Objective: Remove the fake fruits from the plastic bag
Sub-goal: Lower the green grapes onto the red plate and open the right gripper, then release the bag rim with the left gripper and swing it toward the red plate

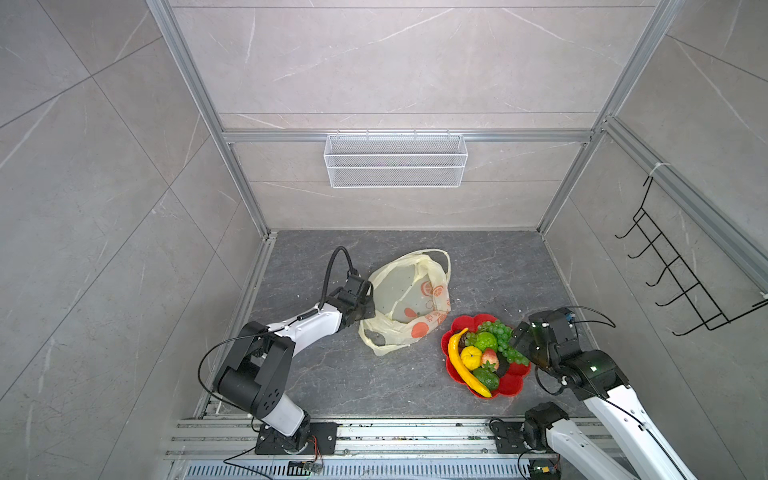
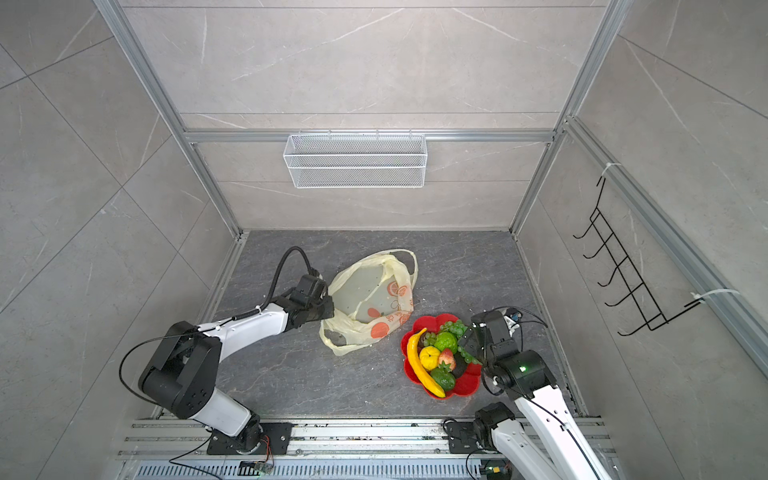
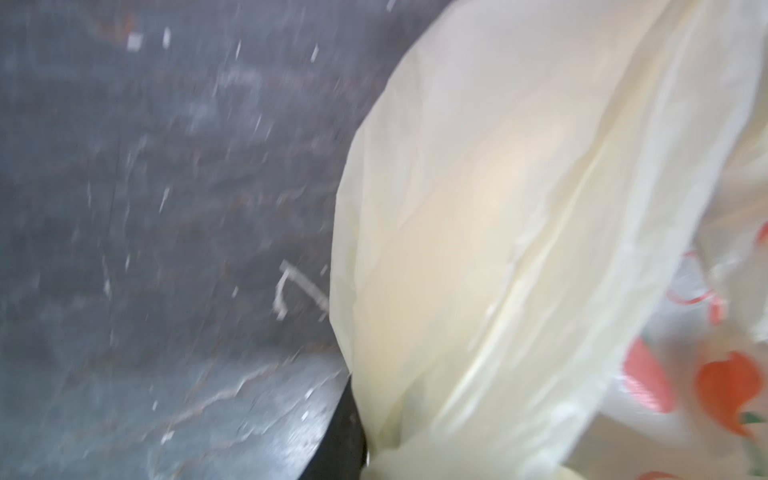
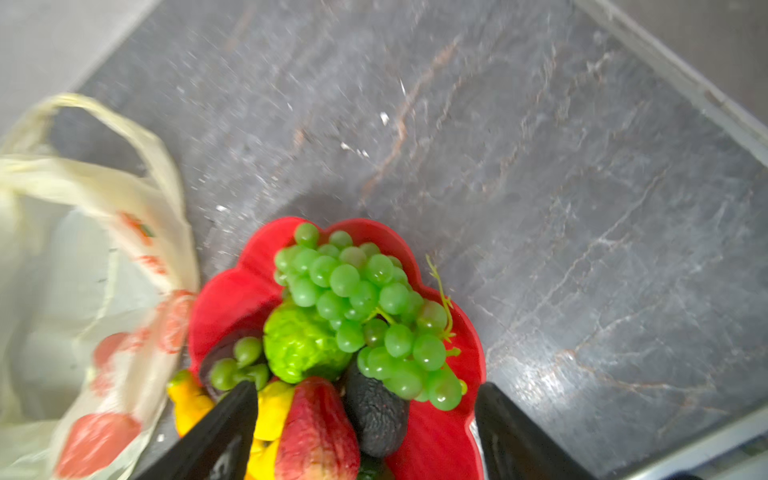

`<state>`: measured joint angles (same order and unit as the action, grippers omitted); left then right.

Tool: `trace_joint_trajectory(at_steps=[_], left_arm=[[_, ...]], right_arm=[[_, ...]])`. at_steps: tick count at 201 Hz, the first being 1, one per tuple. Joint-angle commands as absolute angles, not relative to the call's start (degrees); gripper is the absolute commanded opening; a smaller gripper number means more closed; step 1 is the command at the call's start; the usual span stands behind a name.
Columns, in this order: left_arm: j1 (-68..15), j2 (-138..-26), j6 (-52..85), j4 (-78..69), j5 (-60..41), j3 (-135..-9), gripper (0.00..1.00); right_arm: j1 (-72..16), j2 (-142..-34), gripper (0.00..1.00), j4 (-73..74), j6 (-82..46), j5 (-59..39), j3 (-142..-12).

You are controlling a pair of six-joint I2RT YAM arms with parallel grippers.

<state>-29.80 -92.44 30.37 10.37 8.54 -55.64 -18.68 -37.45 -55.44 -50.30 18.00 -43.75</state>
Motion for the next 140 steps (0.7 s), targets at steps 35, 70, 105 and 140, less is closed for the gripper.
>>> trace_joint_trajectory(at_steps=[35,70,105,140], left_arm=[[-30.63,-108.44,23.98,18.35,5.82,-80.80,0.16],[-30.67,-119.25,16.65,23.94,9.85,-97.27,0.18],[-30.59,-128.14,9.55,30.24,16.92,-112.22,0.39],[-30.67,-132.32,8.84,44.29,20.27,-128.88,0.66]], right_arm=[[-18.72,-32.81,0.85,-53.40,-49.13,16.21,-42.55],[-18.71,-31.22,0.85,-51.99,-49.48,14.30,-40.40],[-18.72,-31.20,0.85,-50.76,-48.88,12.97,-39.21],[-18.73,-30.86,0.85,-50.32,-47.91,13.09,-38.67]])
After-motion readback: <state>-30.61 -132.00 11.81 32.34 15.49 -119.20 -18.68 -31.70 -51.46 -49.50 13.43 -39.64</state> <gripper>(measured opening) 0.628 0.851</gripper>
